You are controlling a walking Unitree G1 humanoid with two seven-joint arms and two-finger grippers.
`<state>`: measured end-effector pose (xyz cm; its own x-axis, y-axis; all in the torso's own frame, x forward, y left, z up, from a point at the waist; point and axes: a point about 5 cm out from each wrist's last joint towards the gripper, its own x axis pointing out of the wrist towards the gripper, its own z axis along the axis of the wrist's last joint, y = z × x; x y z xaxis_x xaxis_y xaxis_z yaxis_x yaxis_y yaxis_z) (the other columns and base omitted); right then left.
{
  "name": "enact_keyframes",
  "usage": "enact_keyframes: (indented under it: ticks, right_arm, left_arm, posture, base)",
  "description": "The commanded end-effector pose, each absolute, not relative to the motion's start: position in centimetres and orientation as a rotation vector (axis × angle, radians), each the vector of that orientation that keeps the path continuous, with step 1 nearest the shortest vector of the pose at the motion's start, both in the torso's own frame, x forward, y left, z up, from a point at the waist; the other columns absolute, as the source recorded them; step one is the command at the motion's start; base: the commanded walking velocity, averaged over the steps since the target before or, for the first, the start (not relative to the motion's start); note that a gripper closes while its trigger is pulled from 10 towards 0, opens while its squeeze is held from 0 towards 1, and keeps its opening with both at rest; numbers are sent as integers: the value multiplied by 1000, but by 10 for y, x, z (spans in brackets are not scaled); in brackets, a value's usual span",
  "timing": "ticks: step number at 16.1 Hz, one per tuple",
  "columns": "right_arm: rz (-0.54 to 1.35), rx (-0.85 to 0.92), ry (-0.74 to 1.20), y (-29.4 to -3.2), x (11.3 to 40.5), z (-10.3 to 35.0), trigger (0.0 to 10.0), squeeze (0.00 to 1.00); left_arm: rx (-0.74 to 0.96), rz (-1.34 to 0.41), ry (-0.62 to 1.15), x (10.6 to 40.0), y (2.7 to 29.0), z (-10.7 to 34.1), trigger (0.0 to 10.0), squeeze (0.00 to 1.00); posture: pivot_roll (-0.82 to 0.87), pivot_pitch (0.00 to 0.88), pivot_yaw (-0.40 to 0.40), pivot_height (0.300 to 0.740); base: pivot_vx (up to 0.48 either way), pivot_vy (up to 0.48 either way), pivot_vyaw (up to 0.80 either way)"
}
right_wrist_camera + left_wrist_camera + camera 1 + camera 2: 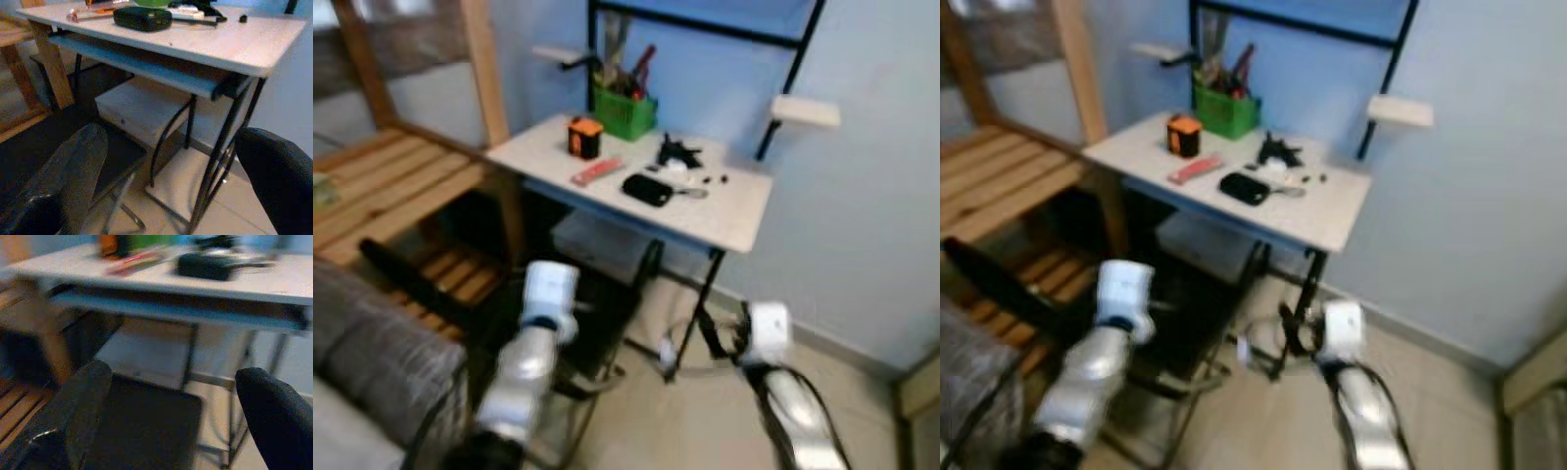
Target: Clean up the room
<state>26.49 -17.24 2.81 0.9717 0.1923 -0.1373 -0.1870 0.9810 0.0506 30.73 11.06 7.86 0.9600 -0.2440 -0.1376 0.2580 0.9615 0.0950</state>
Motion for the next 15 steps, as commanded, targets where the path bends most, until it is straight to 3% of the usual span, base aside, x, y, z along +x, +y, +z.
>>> enact_keyframes:
  ticks: [1,3,7,15]
  right_arm:
    - [171,32,125,-186,263,34,10000,0]
    - [159,21,137,-192,261,33,10000,0]
    - [184,33,137,-178,262,35,10000,0]
    - [183,32,139,-178,263,35,10000,0]
  left_arm:
    - [148,-374,102,303,92,83,10000,0]
    - [269,-492,109,301,78,82,10000,0]
    - [150,-343,123,304,91,86,10000,0]
    - [144,-336,120,304,91,86,10000,0]
  posture:
    - [173,0,-39,740]
    - [162,0,-34,740]
    - [161,0,-19,740]
    - [161,0,-19,740]
  base:
    - [0,0,0]
    - [0,0,0]
    - [0,0,0]
    - [0,0,0]
